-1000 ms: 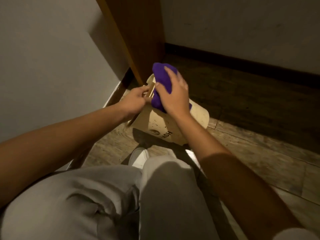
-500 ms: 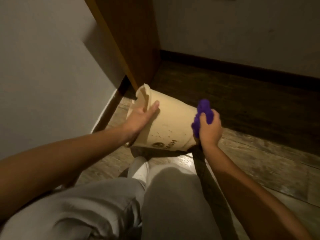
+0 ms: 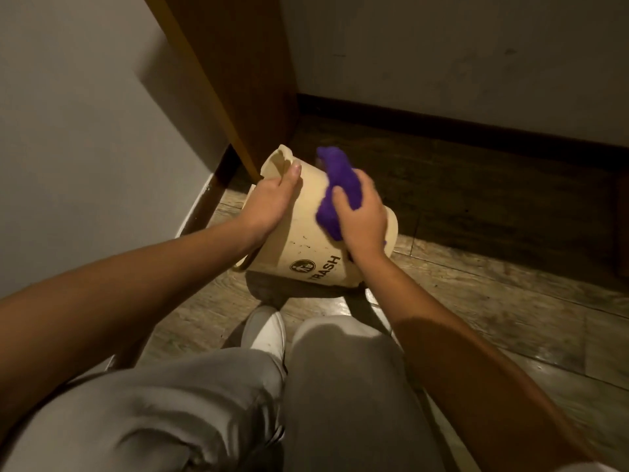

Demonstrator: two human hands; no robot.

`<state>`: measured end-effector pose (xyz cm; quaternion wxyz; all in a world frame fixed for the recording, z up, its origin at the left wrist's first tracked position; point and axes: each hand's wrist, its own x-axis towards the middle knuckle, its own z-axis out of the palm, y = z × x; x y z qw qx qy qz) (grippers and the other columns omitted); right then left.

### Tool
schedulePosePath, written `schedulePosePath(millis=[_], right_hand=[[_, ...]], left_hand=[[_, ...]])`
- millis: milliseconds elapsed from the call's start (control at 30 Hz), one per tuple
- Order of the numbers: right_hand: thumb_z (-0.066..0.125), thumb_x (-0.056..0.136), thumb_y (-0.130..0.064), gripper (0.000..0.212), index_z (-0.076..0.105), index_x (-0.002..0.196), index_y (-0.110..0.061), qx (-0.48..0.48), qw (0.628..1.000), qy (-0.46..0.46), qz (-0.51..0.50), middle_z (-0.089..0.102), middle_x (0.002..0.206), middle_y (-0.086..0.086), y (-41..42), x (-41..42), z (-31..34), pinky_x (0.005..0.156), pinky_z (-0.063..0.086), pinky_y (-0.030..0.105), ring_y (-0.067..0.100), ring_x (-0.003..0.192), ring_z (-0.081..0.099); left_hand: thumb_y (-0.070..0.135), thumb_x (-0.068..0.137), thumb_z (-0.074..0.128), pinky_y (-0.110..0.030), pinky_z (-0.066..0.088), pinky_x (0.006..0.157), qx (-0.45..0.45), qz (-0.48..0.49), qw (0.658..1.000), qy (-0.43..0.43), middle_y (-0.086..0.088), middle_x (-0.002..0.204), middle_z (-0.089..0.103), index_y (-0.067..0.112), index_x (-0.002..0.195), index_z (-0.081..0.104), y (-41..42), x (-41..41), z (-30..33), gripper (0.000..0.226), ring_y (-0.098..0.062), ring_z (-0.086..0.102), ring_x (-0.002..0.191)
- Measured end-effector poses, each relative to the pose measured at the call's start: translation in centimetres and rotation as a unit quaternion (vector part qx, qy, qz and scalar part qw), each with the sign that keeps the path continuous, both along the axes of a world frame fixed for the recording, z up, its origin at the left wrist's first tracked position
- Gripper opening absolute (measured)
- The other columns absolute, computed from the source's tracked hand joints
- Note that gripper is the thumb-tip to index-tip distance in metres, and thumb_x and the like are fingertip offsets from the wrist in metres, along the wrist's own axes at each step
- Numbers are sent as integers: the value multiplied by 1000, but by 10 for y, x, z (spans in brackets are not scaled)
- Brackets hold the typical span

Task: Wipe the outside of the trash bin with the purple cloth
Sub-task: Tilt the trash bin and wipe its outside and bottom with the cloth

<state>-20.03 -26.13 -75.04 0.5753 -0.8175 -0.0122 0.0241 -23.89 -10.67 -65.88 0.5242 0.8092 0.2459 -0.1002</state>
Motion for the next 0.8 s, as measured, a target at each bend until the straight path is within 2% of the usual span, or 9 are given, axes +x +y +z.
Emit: schedulePosePath(millis=[100, 233, 333, 400, 467, 500, 600, 700, 800], right_hand=[[57, 100, -46, 51, 46, 147, -31, -10, 993, 75, -87, 61, 129, -3, -36, -1, -35, 88, 51, 37, 22, 112, 63], [54, 103, -41, 50, 41, 151, -33, 19, 977, 142, -154, 55, 141, 0, -47, -3, -44, 97, 50, 40, 25, 126, 57], [55, 103, -35, 48, 42, 150, -35, 46, 986, 114, -110, 52, 144, -5, -25, -2, -25, 106, 49, 49, 18, 125, 55], [57, 102, -35, 49, 44, 149, -35, 62, 993, 85, -48, 50, 145, -6, -2, -7, -6, 105, 49, 52, 16, 124, 55], [58, 99, -41, 51, 45, 149, -36, 53, 998, 24, 20, 48, 151, -3, 26, -16, 12, 107, 48, 52, 20, 132, 51], [57, 99, -45, 52, 46, 148, -34, 46, 998, -12, 44, 50, 151, -1, 38, -21, 19, 108, 47, 51, 20, 134, 50], [57, 99, -46, 52, 48, 147, -27, 29, 996, -62, 50, 55, 147, 0, 54, -23, 25, 107, 48, 50, 20, 133, 51], [58, 99, -48, 54, 47, 148, -27, 3, 997, -67, 44, 55, 146, 0, 44, -17, 14, 107, 47, 51, 21, 133, 50], [58, 97, -51, 56, 46, 147, -28, 9, 999, -46, 12, 56, 143, -1, 28, -11, -2, 103, 50, 51, 20, 129, 53]], left_hand=[[69, 103, 32, -45, 40, 103, 11, 40, 999, 8, 0, 114, 64, 18, 139, 60, 6, -6, -8, 69, -19, 59, 110], [68, 104, 30, -38, 35, 92, -8, 54, 998, 15, 14, 96, 57, 20, 130, 62, 5, 0, -11, 63, -7, 54, 94], [70, 103, 29, -40, 45, 90, -58, 78, 995, 30, 2, 106, 68, 28, 109, 64, 4, 7, -6, 54, -16, 63, 100], [70, 103, 26, -40, 49, 97, -76, 87, 993, 34, -4, 113, 71, 28, 121, 63, 3, 9, -6, 59, -20, 66, 106], [66, 106, 22, -32, 54, 88, -103, 80, 991, 19, 2, 102, 75, 37, 122, 63, -2, 12, -6, 53, -13, 71, 95], [65, 107, 20, -29, 57, 83, -122, 81, 989, 13, 4, 99, 78, 37, 115, 66, -3, 14, -5, 54, -12, 75, 92], [65, 106, 17, -25, 61, 75, -132, 96, 986, 10, 9, 93, 82, 32, 109, 67, -5, 15, 0, 61, -6, 78, 89], [66, 105, 19, -38, 58, 95, -122, 101, 987, 21, -1, 109, 78, 26, 116, 67, -5, 18, 3, 64, -15, 74, 104], [70, 103, 24, -48, 44, 113, -93, 95, 990, 48, -6, 132, 66, 17, 144, 53, -10, 15, 7, 73, -24, 63, 123]])
